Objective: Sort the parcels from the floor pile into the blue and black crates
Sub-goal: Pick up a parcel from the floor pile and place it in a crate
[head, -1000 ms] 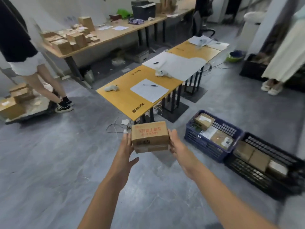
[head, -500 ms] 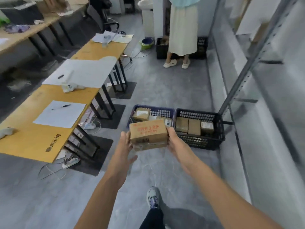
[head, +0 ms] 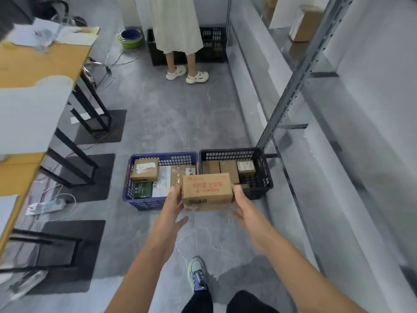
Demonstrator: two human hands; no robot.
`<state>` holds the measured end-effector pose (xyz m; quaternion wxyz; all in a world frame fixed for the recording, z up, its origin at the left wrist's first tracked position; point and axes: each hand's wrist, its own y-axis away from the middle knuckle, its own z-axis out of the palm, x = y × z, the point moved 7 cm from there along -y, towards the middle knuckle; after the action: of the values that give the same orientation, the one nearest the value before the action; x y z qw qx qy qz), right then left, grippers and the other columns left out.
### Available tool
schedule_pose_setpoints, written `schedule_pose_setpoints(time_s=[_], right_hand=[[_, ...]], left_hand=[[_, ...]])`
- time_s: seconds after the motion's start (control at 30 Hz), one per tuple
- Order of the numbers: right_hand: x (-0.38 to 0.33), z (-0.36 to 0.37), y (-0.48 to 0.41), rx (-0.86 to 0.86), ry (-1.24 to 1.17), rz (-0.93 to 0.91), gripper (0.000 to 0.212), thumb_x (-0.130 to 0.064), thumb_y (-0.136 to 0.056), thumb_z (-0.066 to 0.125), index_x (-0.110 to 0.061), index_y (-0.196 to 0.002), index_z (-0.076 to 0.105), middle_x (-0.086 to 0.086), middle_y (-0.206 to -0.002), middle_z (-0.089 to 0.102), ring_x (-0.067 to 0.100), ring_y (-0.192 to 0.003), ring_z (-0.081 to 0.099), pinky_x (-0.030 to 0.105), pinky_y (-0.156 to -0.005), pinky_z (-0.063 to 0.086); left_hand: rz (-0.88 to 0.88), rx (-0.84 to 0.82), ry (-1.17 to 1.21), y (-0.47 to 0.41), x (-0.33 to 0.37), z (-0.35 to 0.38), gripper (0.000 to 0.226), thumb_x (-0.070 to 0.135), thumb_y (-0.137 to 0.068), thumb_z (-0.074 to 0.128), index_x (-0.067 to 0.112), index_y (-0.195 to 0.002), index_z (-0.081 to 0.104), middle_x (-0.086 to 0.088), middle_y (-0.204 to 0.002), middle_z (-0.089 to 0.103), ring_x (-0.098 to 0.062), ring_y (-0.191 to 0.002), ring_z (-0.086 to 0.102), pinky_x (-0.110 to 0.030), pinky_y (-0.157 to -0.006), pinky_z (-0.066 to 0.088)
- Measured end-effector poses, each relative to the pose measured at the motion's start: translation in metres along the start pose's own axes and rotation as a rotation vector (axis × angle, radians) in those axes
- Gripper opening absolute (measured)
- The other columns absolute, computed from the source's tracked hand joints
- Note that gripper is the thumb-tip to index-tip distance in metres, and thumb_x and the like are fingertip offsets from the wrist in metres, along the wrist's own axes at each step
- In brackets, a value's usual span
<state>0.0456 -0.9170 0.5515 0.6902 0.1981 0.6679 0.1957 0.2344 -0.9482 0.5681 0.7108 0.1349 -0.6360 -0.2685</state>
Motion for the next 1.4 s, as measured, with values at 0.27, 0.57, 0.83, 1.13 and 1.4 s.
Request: schedule_pose_setpoints(time_s=[0.27, 0.57, 0.83, 1.13, 1.4], right_hand=[[0.003, -0.064, -0.062, 0.138, -0.046, 0.129, 0.044, -0.074, -0.101, 0.028, -0.060, -0.133, 0.054, -0.021, -0.150, 0.055, 0.006, -0.145, 0.043, 0.043, -0.126, 0.029], [0.029, -0.162, -0.163, 0.166, -0.122, 0.269, 0.041, -0.066, -0.105, 0.030, -0.054, -0.135, 0.056, -0.024, -0.136, 0.064, -0.006, -0.130, 0.051, 0.032, -0.112, 0.040], [0.064, -0.276, -0.269, 0.202, -0.212, 0.434, 0.031, -0.059, -0.106, 0.032, -0.050, -0.124, 0.056, -0.021, -0.128, 0.062, 0.003, -0.128, 0.052, 0.032, -0.111, 0.037], [0.143, -0.341, -0.403, 0.317, -0.268, 0.572, 0.036, -0.056, -0.108, 0.033, -0.041, -0.134, 0.053, -0.013, -0.140, 0.057, 0.010, -0.141, 0.043, 0.043, -0.122, 0.032], [0.266, -0.383, -0.530, 0.491, -0.375, 0.629, 0.056, -0.054, -0.108, 0.042, -0.024, -0.155, 0.046, -0.002, -0.147, 0.055, 0.017, -0.145, 0.046, 0.044, -0.122, 0.036]], left_hand=[[-0.160, -0.116, -0.031, -0.096, 0.000, 0.032, 0.054, 0.074, -0.093, 0.034, 0.050, -0.136, 0.054, 0.015, -0.144, 0.058, -0.013, -0.139, 0.048, -0.055, -0.120, 0.033], [-0.319, -0.112, -0.082, -0.217, -0.023, 0.106, 0.060, 0.072, -0.096, 0.033, 0.042, -0.144, 0.052, 0.014, -0.145, 0.057, -0.011, -0.140, 0.046, -0.056, -0.120, 0.031], [-0.478, -0.062, -0.100, -0.351, -0.061, 0.195, 0.073, 0.076, -0.089, 0.038, 0.035, -0.148, 0.049, 0.011, -0.145, 0.054, -0.007, -0.131, 0.049, -0.053, -0.116, 0.036], [-0.666, -0.085, -0.140, -0.501, -0.152, 0.223, 0.054, 0.072, -0.097, 0.038, 0.036, -0.126, 0.066, 0.007, -0.132, 0.067, -0.014, -0.129, 0.056, -0.047, -0.108, 0.042], [-0.706, -0.200, -0.225, -0.640, -0.263, 0.236, 0.067, 0.070, -0.101, 0.029, 0.026, -0.146, 0.053, 0.001, -0.148, 0.051, -0.019, -0.131, 0.051, -0.046, -0.110, 0.042]])
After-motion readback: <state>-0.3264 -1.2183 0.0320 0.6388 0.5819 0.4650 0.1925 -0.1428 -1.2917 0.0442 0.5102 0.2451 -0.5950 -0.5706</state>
